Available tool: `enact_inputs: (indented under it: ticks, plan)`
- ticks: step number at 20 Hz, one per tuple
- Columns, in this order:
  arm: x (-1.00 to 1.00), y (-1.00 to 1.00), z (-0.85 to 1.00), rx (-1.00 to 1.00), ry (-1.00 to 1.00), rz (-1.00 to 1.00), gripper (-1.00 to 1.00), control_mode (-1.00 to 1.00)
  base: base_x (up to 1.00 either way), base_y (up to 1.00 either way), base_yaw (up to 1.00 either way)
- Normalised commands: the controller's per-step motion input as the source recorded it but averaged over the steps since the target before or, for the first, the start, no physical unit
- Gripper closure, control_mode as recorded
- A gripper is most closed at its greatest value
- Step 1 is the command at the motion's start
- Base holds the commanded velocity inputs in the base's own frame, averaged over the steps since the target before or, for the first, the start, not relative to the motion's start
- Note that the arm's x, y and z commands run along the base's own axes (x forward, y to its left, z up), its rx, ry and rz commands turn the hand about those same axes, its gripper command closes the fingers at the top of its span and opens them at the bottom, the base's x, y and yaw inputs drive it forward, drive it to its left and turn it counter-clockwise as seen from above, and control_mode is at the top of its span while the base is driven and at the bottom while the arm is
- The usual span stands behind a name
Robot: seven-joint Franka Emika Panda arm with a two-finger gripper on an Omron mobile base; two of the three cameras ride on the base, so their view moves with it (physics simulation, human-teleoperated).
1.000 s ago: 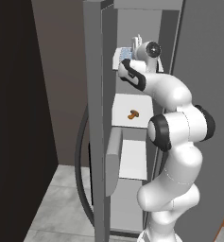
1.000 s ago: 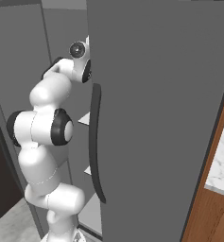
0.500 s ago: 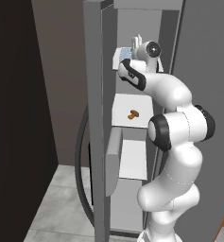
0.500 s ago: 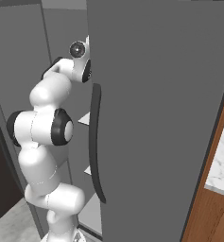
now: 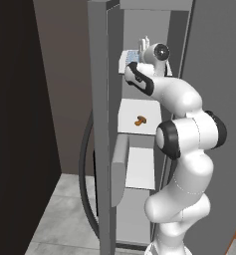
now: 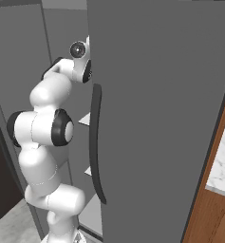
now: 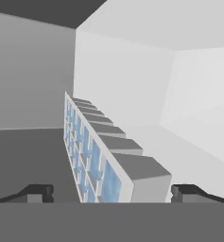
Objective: Open the freezer door, pick up the ice cube tray from the freezer, and place it on the dining counter.
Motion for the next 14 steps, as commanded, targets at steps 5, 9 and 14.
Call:
enact_inputs:
  ticks: [5, 9, 14]
  plan:
    - [0.0, 0.0, 0.0, 0.0, 0.0, 0.0, -1.0, -1.0, 0.0, 0.0, 0.0]
    - [0.0, 0.0, 0.0, 0.0, 0.0, 0.0, -1.0, -1.0, 0.0, 0.0, 0.0]
    - [0.0, 0.0, 0.0, 0.0, 0.0, 0.0, 1.0, -1.0, 0.0, 0.0, 0.0]
